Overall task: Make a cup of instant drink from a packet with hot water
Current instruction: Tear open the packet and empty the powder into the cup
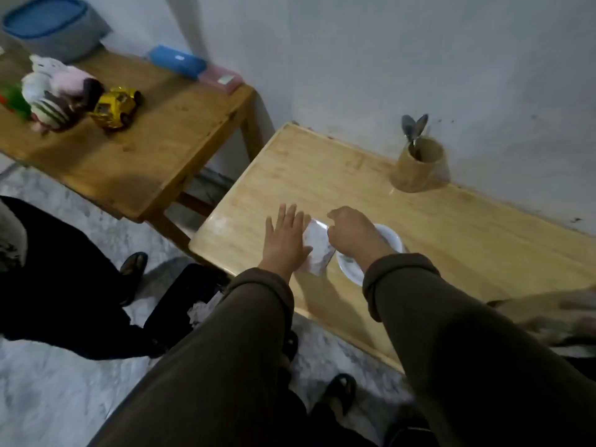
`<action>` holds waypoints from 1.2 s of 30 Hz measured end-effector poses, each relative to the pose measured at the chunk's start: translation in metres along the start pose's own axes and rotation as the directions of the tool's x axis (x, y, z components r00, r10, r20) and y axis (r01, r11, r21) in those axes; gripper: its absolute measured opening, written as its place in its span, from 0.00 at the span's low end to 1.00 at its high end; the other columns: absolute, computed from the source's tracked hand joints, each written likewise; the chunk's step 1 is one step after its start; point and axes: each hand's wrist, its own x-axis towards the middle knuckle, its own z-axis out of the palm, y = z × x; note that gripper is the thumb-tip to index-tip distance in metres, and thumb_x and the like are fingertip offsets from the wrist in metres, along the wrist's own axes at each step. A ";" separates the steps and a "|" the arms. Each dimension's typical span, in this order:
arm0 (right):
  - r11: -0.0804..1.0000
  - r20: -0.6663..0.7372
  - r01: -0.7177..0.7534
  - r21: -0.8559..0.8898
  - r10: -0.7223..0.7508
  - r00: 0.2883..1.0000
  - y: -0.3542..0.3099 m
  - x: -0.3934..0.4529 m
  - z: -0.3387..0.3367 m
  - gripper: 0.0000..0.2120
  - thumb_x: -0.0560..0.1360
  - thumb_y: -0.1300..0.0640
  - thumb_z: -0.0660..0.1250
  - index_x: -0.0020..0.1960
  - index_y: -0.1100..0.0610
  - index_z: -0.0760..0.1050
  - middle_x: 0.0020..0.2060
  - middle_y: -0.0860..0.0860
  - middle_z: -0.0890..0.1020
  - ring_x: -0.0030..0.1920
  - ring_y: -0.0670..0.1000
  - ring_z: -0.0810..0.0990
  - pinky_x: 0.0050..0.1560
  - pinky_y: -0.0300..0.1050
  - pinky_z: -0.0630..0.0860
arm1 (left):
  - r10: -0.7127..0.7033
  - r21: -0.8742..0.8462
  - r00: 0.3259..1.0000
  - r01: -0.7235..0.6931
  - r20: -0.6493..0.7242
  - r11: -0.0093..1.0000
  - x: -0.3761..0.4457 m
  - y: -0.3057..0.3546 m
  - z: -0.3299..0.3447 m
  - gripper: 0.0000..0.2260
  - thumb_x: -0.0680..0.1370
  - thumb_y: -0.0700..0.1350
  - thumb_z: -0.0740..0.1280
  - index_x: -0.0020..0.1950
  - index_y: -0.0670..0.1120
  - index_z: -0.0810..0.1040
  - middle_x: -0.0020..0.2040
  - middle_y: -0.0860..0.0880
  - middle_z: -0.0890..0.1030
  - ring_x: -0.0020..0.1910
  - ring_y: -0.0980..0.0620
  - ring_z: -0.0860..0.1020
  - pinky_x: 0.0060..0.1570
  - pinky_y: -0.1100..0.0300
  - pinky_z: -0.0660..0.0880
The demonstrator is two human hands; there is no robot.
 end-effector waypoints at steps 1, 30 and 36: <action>1.000 0.035 -0.024 -0.019 0.025 0.999 -0.002 0.007 0.002 0.19 0.78 0.61 0.58 0.68 0.60 0.70 0.67 0.58 0.73 0.66 0.60 0.73 0.66 0.51 0.71 | -0.006 -0.006 1.000 0.006 0.006 1.000 0.004 -0.003 0.002 0.34 0.78 0.55 0.61 0.78 0.46 0.49 0.80 0.47 0.46 0.79 0.46 0.41 0.76 0.45 0.47; 0.916 0.068 -0.393 0.084 0.388 0.919 -0.027 0.085 0.037 0.15 0.77 0.49 0.62 0.54 0.60 0.77 0.53 0.57 0.82 0.51 0.59 0.79 0.45 0.45 0.68 | 0.251 -0.137 0.964 -0.237 0.089 0.962 0.085 -0.044 -0.001 0.26 0.73 0.46 0.70 0.69 0.50 0.68 0.67 0.48 0.70 0.67 0.47 0.68 0.62 0.53 0.66; 0.865 0.094 -0.363 0.346 0.353 0.931 -0.032 0.085 0.012 0.12 0.76 0.51 0.66 0.49 0.60 0.78 0.51 0.58 0.81 0.54 0.57 0.78 0.52 0.46 0.71 | 0.144 -0.555 0.980 -0.044 0.139 0.831 0.089 -0.037 -0.020 0.10 0.77 0.44 0.65 0.56 0.41 0.76 0.53 0.40 0.81 0.53 0.42 0.79 0.52 0.55 0.75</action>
